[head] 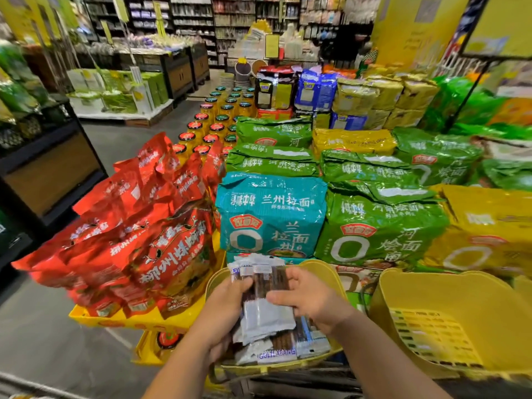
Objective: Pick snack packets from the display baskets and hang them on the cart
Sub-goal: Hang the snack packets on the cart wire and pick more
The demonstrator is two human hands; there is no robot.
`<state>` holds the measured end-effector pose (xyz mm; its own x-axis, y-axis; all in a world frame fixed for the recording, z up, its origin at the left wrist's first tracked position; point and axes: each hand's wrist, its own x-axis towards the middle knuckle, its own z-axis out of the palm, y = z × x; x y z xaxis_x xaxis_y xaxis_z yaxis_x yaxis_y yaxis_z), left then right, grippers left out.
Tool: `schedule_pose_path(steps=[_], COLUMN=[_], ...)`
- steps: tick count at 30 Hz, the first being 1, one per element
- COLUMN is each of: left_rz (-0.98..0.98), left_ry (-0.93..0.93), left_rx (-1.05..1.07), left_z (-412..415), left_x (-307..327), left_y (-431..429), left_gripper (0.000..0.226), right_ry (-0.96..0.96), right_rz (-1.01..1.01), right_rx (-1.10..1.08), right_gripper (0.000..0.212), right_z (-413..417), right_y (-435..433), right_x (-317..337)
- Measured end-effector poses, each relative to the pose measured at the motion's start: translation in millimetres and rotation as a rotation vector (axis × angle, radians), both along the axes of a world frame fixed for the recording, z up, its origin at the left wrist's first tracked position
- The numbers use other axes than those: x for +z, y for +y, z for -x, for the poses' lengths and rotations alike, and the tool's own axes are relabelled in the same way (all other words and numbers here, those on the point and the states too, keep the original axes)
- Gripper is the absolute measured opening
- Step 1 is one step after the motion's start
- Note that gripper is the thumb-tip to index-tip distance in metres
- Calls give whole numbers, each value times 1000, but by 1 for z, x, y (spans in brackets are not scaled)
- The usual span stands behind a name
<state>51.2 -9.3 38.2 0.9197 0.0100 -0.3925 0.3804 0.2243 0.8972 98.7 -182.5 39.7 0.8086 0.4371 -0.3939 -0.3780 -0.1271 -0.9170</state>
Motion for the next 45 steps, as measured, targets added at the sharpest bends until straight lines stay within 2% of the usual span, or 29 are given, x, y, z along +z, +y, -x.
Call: schedule_pose_path(steps=[3, 6, 9, 11, 13, 16, 18, 20, 21, 23, 24, 25, 27, 28, 29, 31, 33, 36, 39, 45], left_rz=[33, 40, 21, -6, -7, 30, 43, 52, 56, 62, 65, 69, 53, 45, 48, 76, 113, 165, 184, 61], left_ry=[59, 77, 54, 31, 14, 18, 7, -13, -21, -41, -54, -70, -96, -107, -118, -111, -69, -13, -22, -82], left_rx=[44, 88, 157, 195, 206, 198, 177, 175, 181, 189, 192, 199, 223, 234, 235, 226, 215, 179, 117, 169], left_z=[2, 4, 4, 3, 2, 5, 8, 10, 10, 9, 9, 8, 7, 7, 7, 7, 7, 9, 12, 3], left_x=[-6, -7, -7, -7, -7, -5, -5, -5, -4, -4, -3, -4, -3, -2, -2, -1, -4, -4, -3, -3], left_y=[2, 7, 20, 30, 35, 34, 33, 33, 32, 30, 28, 27, 23, 21, 19, 15, 17, 26, 31, 26], left_gripper=[27, 31, 32, 32, 32, 33, 36, 40, 42, 44, 45, 46, 47, 49, 49, 42, 31, 36, 32, 28], right_ry=[19, -6, -159, -212, -253, -319, -376, -380, -353, -252, -229, -188, -68, 6, 31, 0, 21, 126, 124, 16], right_rz=[-21, 109, 489, 787, 1013, 1223, 1273, 1184, 1125, 1022, 945, 784, 293, 133, 60, 68, 23, -145, -152, -123], right_rx=[-73, -100, -37, 114, 250, 328, 344, 366, 406, 426, 351, 220, -31, -47, 1, 50, 16, -90, -78, -102], right_gripper=[39, 33, 20, 29, 49, 70, 59, 43, 42, 54, 61, 65, 55, 45, 34, 27, 33, 36, 35, 42], right_z=[-6, -12, -20, -23, -23, -20, -20, -19, -17, -11, -8, -5, -3, -3, -2, 1, 2, 1, 2, -2], right_y=[-21, -42, -57, -52, -36, -18, -19, -21, -21, -17, -15, -13, -11, -7, -2, 7, 8, -5, -9, 1], right_x=[-7, -12, -17, -22, -31, -48, -52, -51, -48, -39, -31, -25, -16, -14, -11, -13, -17, -18, -16, -11])
